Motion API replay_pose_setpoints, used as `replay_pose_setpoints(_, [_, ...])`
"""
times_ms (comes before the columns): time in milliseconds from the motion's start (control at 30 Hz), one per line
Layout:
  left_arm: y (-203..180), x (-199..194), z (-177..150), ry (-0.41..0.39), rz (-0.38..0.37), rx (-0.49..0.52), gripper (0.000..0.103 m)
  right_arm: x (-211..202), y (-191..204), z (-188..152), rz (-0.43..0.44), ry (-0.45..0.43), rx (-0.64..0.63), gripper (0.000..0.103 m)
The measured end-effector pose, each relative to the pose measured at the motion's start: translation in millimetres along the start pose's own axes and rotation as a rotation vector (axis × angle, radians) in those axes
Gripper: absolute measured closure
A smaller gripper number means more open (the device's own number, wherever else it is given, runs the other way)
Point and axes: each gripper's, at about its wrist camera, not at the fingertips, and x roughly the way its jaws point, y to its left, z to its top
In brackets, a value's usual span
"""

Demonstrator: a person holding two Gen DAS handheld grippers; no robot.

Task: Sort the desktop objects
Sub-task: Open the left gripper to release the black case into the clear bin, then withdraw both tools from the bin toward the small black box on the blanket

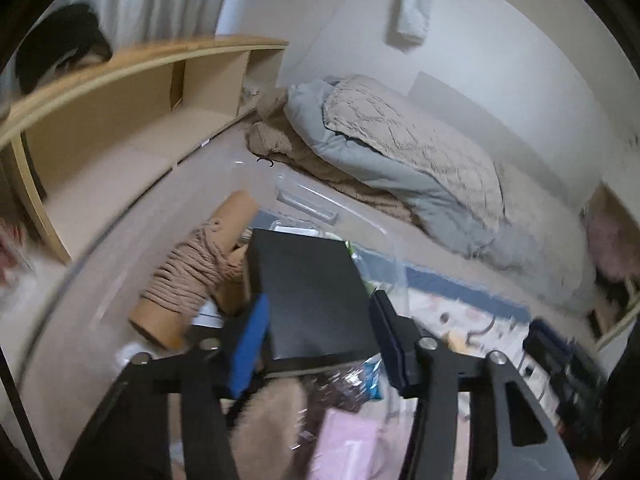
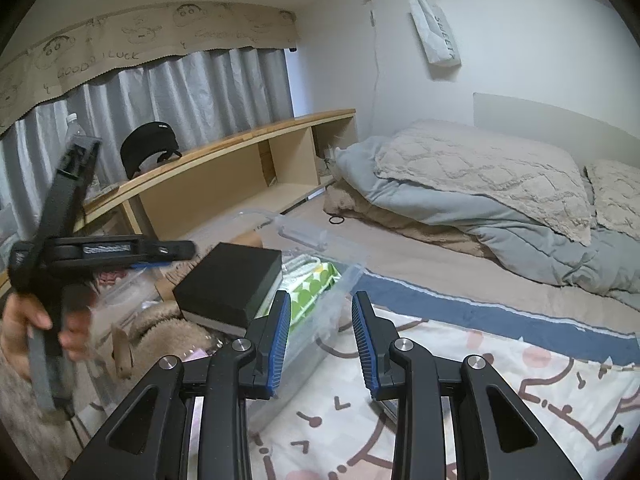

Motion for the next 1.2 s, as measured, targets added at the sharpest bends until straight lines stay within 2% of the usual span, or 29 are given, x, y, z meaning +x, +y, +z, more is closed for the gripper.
replay_pose_setpoints(100, [6, -2, -10, 0.053, -0.008, 0.071, 0.056, -2, -4, -6, -0.007, 0.014, -0.013, 0.071])
replay_pose_setpoints(267, [0, 16, -36, 0.172, 0.022, 0.236, 0.057, -1, -7, -13, 0.0, 0.036, -0.006, 0.071])
replay_pose_setpoints(333, [-2, 27, -43, 0.191, 0.047, 0.262, 0.063, 1, -5, -15, 0.023, 0.045, -0.001, 0.071])
replay_pose_setpoints(467, [1, 42, -40, 0.186, 0.084, 0.236, 0.064, 12, 5, -19, 0.097, 0.084, 0.019, 0.071])
replay_pose_setpoints(533, [4, 45, -35, 0.168, 0.101, 0.212, 0.07, 19, 15, -21, 0.106, 0.101, -0.002, 0.071])
replay_pose_setpoints(600, [6, 49, -27, 0.157, 0.102, 0.178, 0.07, 25, 25, -24, 0.112, 0.109, -0.033, 0.071])
replay_pose_setpoints(867, [-2, 60, -12, 0.149, 0.012, 0.106, 0.07, 47, 42, -24, 0.132, 0.117, -0.046, 0.071])
replay_pose_setpoints(1000, [-8, 65, -15, 0.173, 0.028, 0.127, 0.07, 53, 45, -24, 0.139, 0.134, -0.053, 0.071])
replay_pose_setpoints(1100, [-9, 57, -16, 0.154, 0.051, 0.15, 0.07, 46, 40, -22, 0.142, 0.125, -0.065, 0.071])
replay_pose_setpoints(1167, [-6, 47, -15, 0.123, 0.06, 0.146, 0.064, 40, 34, -21, 0.144, 0.108, -0.057, 0.071])
replay_pose_setpoints(1200, [-6, 42, -15, 0.109, 0.058, 0.14, 0.047, 37, 32, -19, 0.148, 0.097, -0.048, 0.071])
